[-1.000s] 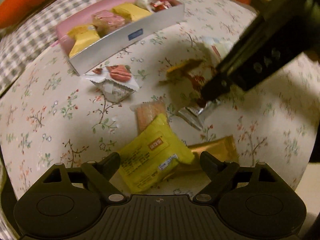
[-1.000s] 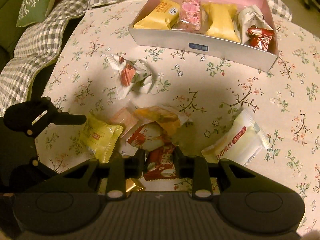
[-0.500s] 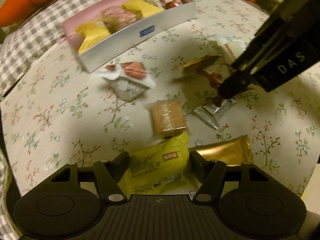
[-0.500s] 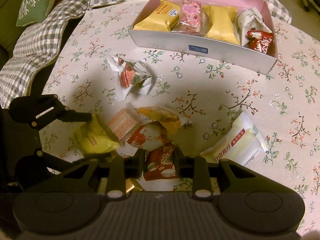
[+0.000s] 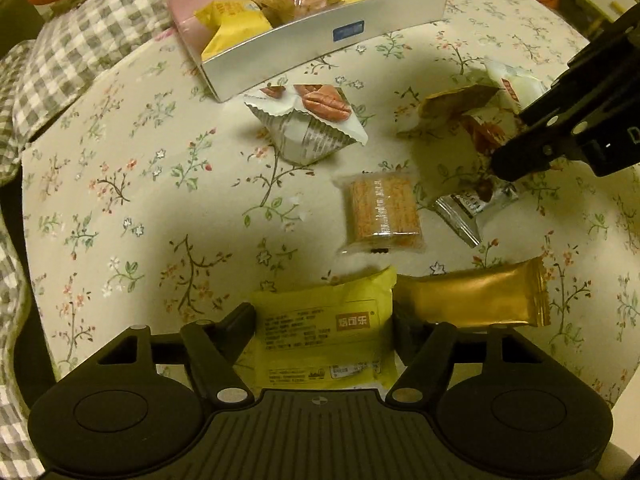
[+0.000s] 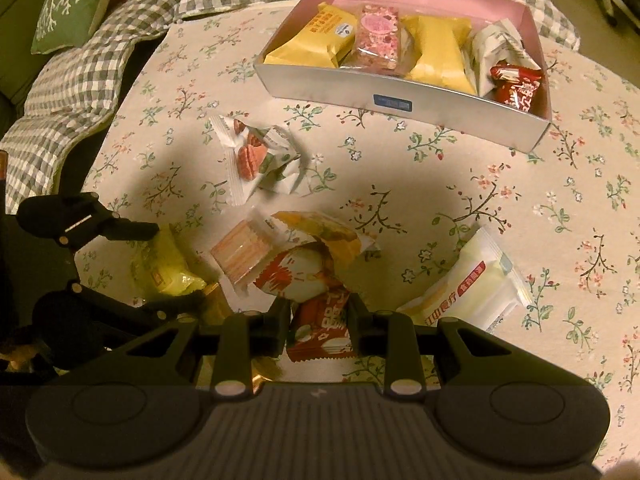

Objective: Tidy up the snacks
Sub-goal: 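Grasp a yellow packet with the left gripper while the right grasps a red-white snack, then lift both held snacks and carry them over the pink-lined box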

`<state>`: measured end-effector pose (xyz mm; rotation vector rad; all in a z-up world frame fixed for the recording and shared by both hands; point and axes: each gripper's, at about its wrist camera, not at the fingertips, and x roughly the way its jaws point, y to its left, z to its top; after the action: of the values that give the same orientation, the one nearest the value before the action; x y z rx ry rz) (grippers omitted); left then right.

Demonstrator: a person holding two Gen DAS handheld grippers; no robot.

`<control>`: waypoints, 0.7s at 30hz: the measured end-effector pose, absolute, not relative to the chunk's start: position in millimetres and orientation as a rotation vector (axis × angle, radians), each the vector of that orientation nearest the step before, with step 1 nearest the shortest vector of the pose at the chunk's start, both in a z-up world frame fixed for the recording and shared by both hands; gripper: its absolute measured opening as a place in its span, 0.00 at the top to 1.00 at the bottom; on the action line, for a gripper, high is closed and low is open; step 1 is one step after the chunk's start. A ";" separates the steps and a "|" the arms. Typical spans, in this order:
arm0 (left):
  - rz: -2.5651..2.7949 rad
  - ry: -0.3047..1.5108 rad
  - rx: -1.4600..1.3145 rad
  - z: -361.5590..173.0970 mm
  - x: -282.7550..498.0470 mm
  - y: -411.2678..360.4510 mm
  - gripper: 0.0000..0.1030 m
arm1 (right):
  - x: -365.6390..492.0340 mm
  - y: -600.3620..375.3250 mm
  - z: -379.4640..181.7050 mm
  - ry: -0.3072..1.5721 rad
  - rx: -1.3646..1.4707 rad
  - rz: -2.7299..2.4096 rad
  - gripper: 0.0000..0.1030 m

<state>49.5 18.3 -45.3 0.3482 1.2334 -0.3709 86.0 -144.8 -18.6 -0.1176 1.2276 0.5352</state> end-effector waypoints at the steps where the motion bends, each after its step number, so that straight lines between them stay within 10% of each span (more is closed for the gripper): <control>1: -0.367 1.233 0.347 -45.0 49.5 17.9 0.35 | 85.4 -144.3 -18.2 1.226 -0.118 0.536 0.74; 21: -0.260 1.148 0.255 -12.6 64.0 38.1 0.71 | 89.3 -154.3 -10.8 1.192 -0.078 0.506 0.74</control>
<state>64.0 38.1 -12.6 0.2555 1.1485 -0.2603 89.3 -154.3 -10.8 -0.0784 1.1924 0.5063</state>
